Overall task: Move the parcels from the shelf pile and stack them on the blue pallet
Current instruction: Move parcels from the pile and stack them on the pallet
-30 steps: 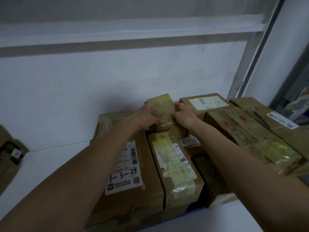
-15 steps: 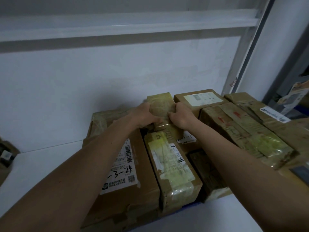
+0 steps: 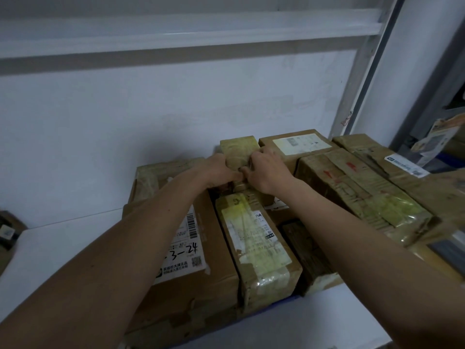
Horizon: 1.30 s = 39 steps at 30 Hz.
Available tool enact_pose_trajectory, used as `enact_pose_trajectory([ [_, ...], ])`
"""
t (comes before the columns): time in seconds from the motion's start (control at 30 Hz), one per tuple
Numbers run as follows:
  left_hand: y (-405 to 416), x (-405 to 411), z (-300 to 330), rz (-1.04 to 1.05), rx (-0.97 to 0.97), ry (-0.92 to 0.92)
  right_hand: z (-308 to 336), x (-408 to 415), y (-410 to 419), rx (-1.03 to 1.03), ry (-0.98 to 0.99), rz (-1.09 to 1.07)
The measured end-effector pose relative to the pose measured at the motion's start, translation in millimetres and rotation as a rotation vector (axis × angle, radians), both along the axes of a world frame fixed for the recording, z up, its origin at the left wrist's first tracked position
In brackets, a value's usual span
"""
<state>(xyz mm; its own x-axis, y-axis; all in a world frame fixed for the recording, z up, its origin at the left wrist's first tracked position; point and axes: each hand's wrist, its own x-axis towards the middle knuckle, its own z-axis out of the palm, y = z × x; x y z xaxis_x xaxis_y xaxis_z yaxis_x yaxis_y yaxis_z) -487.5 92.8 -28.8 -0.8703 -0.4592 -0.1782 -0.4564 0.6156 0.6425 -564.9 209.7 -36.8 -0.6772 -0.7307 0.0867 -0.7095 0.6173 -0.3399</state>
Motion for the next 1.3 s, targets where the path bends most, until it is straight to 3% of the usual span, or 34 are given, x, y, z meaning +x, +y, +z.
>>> enact_pose_trajectory([
  [0.23, 1.9, 6.9, 4.0, -0.093, -0.096, -0.071, 5.7, 1.5, -2.4, 0.062, 0.023, 0.051],
  [0.87, 6.9, 20.7, 11.2, -0.066, -0.101, 0.023, 17.0, 10.7, 2.1, 0.135, 0.044, 0.066],
  [0.93, 5.5, 29.1, 16.3, -0.040, -0.157, 0.047, 21.4, 14.7, 1.8, 0.131, 0.064, 0.093],
  [1.1, -1.4, 64.0, 24.1, 0.117, -0.529, 0.000, 32.4, 33.7, -3.9, 0.161, 0.154, 0.217],
  [1.3, -0.4, 135.9, 27.0, 0.325, -0.612, -0.122, 36.0, 86.2, -28.6, 0.128, 0.136, 0.425],
])
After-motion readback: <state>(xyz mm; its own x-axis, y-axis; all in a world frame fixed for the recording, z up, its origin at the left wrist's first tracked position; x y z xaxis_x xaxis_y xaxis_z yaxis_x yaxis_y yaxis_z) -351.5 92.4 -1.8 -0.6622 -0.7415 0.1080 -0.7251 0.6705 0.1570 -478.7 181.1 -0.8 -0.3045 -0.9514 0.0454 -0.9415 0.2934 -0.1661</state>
